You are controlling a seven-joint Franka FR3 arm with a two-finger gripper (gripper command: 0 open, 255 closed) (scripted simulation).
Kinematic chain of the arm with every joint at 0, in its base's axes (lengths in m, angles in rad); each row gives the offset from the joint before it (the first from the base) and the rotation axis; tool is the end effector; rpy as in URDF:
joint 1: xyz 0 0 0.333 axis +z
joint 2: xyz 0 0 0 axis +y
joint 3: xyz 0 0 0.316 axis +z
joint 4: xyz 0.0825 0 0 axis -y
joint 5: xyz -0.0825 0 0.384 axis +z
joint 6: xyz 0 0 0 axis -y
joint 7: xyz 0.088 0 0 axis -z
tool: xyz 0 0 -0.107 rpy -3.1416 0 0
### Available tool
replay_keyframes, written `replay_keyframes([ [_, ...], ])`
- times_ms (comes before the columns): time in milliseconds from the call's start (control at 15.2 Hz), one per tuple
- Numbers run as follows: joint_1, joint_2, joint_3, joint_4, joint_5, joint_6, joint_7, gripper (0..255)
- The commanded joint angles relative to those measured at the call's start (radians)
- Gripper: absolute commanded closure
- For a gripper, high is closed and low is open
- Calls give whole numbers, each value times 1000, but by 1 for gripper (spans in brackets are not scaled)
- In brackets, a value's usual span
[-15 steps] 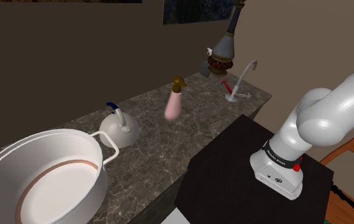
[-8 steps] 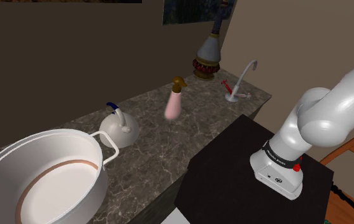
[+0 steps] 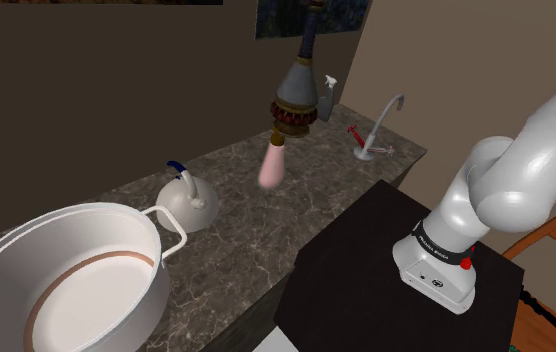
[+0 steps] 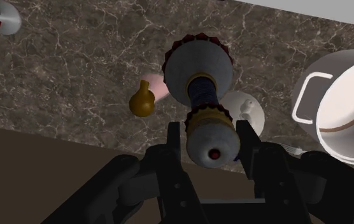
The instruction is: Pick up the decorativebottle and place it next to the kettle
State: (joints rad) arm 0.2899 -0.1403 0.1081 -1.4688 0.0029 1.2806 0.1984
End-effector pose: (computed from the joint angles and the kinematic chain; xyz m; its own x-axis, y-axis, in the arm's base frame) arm 0.4344 0.1888 0.7181 0.9794 0.1969 -0.0453 0.1981 -0.9799 0.0216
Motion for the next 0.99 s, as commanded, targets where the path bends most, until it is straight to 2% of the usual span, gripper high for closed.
replay_keyframes([
  [0,20,44,29,54,1,-9,50,255],
  [330,79,182,96,220,-16,-40,174,255],
  [594,147,330,142,415,-51,-91,271,255],
  [726,193,428,161,554,-81,-136,317,255],
  [792,250,547,174,740,-120,-205,353,255],
  [924,231,488,168,613,-98,-136,350,255],
])
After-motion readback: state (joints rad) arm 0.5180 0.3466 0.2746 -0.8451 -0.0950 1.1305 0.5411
